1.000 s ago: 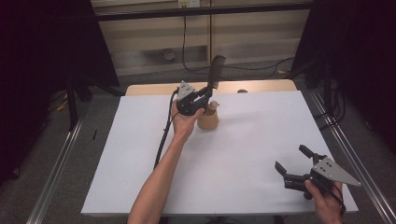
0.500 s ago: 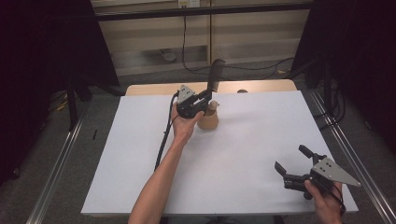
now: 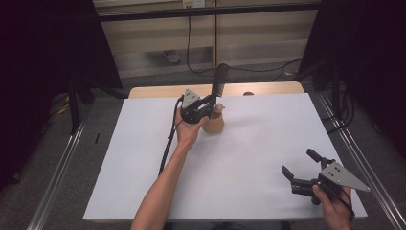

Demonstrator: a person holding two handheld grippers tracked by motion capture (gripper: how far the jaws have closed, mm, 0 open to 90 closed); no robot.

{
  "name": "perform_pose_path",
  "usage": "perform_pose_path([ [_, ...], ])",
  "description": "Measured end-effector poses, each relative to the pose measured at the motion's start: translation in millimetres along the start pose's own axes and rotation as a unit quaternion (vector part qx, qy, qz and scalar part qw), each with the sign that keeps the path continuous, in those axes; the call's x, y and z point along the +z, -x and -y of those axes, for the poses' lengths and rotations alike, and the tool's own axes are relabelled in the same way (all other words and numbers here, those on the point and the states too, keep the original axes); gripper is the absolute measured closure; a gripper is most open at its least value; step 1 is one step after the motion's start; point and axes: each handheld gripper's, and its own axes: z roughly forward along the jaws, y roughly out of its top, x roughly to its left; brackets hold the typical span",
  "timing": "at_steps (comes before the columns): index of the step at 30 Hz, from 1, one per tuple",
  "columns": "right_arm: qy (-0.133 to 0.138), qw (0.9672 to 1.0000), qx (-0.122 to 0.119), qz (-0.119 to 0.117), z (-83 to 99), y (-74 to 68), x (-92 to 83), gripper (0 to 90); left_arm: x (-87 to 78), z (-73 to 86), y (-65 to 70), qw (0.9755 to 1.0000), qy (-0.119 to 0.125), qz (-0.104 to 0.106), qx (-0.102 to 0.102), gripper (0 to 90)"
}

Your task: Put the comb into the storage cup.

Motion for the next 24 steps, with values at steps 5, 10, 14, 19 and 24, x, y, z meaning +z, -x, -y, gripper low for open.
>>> perform_pose_path([
  [5,0.001,1.0000,-0.002,0.000,0.1,0.1,0.5,0.0,-2.3,1.0,-0.5,1.0000,0.000,-0.002,0.001,72.9],
  [10,0.001,1.0000,-0.003,-0.001,0.1,0.0,0.5,0.0,-2.1,3.6,0.0,0.9999,-0.008,-0.002,-0.006,72.9],
  [14,0.001,1.0000,-0.003,-0.002,0.1,-0.3,0.5,0.0,-0.6,7.3,2.6,0.9999,-0.013,-0.001,-0.006,72.9],
  [19,0.001,1.0000,-0.003,-0.001,0.3,0.1,0.6,0.0,-0.1,10.0,-0.5,0.9998,-0.021,0.000,-0.005,72.8],
  [24,0.001,1.0000,-0.003,-0.001,0.2,-0.1,0.8,0.0,0.0,12.4,-0.7,0.9996,-0.027,-0.001,-0.006,72.8],
])
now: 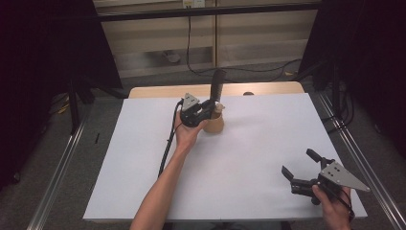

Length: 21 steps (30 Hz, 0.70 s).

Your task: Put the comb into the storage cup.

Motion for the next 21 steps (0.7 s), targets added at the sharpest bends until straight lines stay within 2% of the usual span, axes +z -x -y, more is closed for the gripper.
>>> perform_pose_path([
  [5,0.000,1.0000,0.000,0.000,-0.1,-0.1,-0.2,0.0,0.4,1.7,0.0,1.0000,-0.005,-0.001,-0.001,72.8],
  [9,0.000,1.0000,0.000,-0.002,-0.1,0.3,-0.5,0.0,0.8,2.8,1.7,0.9998,-0.017,-0.002,0.012,72.8],
  [14,0.001,1.0000,-0.002,-0.002,-0.1,0.1,-0.3,0.0,1.1,3.1,2.1,0.9997,-0.021,-0.002,0.015,72.7],
  [18,0.000,1.0000,-0.001,-0.002,-0.2,0.3,-0.6,0.0,0.7,4.6,0.9,0.9996,-0.024,-0.006,0.012,72.4],
  [21,0.001,1.0000,-0.001,-0.003,-0.2,0.3,-0.7,0.0,-0.2,3.9,-0.5,0.9998,-0.021,-0.005,-0.001,71.3],
])
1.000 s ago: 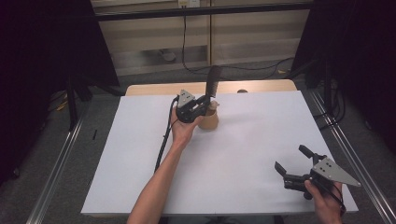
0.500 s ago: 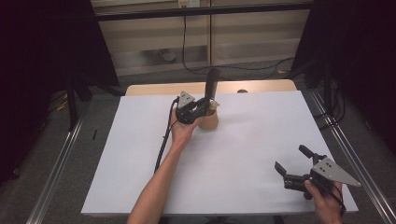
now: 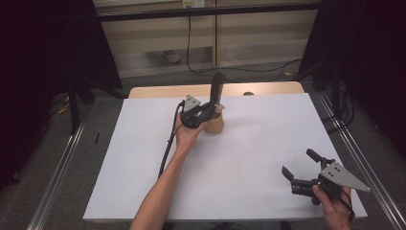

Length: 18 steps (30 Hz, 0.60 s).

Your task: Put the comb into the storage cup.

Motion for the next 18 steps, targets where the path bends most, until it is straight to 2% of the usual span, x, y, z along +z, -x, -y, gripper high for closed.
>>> perform_pose_path([
  [5,-0.001,1.0000,0.000,0.001,0.2,-0.4,0.7,0.0,-2.2,-1.6,-0.7,1.0000,-0.006,0.004,0.000,67.6],
  [7,0.000,1.0000,0.000,0.000,0.1,-0.6,0.7,0.0,-2.6,-1.7,0.0,0.9999,-0.008,-0.001,0.008,66.5],
  [11,0.000,1.0000,0.000,0.001,0.0,-0.5,0.4,0.0,-3.7,-1.2,-0.4,1.0000,-0.004,-0.001,0.003,62.5],
  [13,0.000,1.0000,0.000,0.001,0.0,-0.4,0.3,0.0,-4.7,-1.3,-0.4,1.0000,-0.004,-0.001,0.006,58.7],
  [18,0.001,1.0000,0.000,0.000,-0.2,-0.6,-0.3,0.0,-7.8,-2.7,3.7,1.0000,0.005,0.001,-0.008,44.8],
])
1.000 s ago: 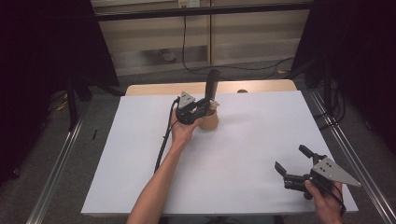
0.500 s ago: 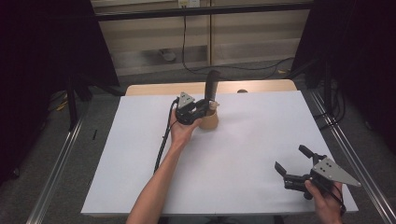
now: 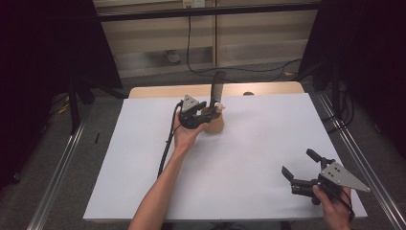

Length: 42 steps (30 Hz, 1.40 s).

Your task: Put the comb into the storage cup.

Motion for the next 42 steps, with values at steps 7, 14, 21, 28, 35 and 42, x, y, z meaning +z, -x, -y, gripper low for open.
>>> perform_pose_path([
  [7,0.000,1.0000,-0.001,0.001,0.1,0.0,0.1,0.0,-7.6,-5.1,1.0,0.9998,0.013,0.000,-0.018,19.6],
  [14,-0.001,1.0000,-0.002,0.001,0.2,0.0,0.5,0.0,-17.6,-8.4,-2.1,0.9994,0.008,0.003,-0.034,4.8],
  [21,-0.002,1.0000,0.000,0.001,1.2,1.2,1.3,0.0,-31.8,-12.6,-1.3,0.9993,0.037,0.000,-0.011,4.1],
  [28,-0.003,1.0000,0.004,0.003,2.3,2.7,2.5,0.0,-34.2,-16.0,-2.4,0.9979,0.064,-0.010,-0.006,5.4],
  [35,-0.003,1.0000,0.006,0.004,2.4,3.1,2.6,0.0,-43.6,-17.0,-0.9,0.9978,0.066,0.004,-0.006,2.9],
  [42,-0.004,1.0000,0.005,0.003,1.6,1.4,2.0,0.0,-54.2,-14.2,1.2,0.9977,0.068,-0.005,0.002,1.0],
])
